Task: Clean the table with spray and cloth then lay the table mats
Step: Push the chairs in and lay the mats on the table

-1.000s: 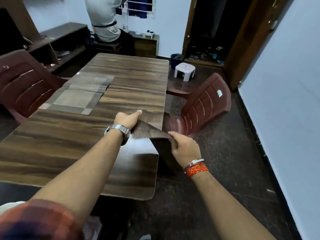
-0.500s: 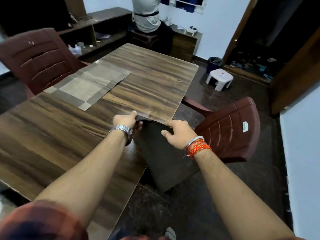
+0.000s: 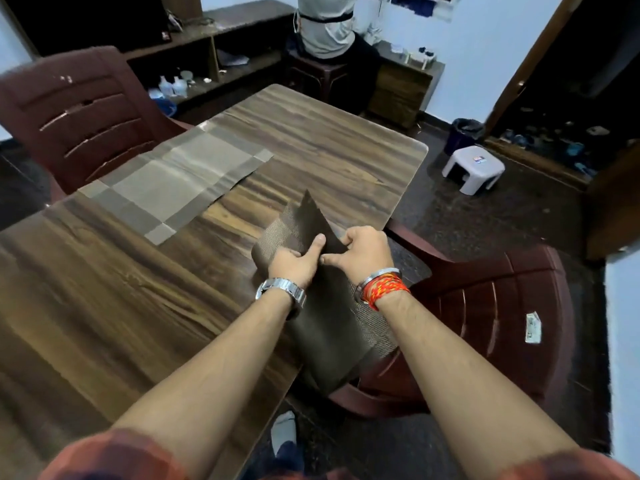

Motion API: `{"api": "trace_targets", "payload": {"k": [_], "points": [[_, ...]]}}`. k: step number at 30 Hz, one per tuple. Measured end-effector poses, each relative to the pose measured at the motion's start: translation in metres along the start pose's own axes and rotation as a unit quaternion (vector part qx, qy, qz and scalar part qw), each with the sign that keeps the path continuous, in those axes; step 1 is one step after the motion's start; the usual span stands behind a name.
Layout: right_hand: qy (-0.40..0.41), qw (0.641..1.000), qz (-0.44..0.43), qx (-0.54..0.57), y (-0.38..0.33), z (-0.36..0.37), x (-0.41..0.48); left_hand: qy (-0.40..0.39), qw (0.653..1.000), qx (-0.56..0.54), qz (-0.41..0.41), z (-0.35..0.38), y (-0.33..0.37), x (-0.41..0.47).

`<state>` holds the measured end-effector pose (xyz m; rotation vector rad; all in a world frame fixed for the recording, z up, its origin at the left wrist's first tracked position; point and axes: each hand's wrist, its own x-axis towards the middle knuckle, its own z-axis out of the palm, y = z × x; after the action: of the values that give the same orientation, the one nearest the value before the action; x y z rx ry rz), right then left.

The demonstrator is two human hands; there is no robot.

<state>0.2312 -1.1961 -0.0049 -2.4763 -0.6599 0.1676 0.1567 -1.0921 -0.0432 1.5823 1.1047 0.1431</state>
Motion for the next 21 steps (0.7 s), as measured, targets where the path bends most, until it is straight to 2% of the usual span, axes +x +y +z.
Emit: {"api": "trace_targets", "payload": {"k": [5, 12, 16, 19, 21], "points": [[-0.011, 0.996, -0.076, 0.054, -0.001, 0.003, 0.047, 0.022, 0.998, -0.03, -0.04, 0.006, 0.028, 0.034], [-0.101, 0.98, -0.112, 0.133, 0.022, 0.001, 0.093, 0.094, 0.995, -0.023, -0.037, -0.015, 0.053, 0.049], [-0.085, 0.989, -0.09, 0.081, 0.051, -0.01, 0.132, 0.171, 0.985, -0.018, -0.02, -0.036, 0.041, 0.053], [-0.033, 0.996, -0.079, -0.035, 0.066, -0.012, 0.169, 0.204, 0.978, 0.005, -0.036, -0.045, 0.028, 0.058], [0.003, 0.986, -0.091, -0.137, 0.073, -0.006, 0.186, 0.219, 0.973, 0.033, -0.064, -0.045, 0.016, 0.06]]}}
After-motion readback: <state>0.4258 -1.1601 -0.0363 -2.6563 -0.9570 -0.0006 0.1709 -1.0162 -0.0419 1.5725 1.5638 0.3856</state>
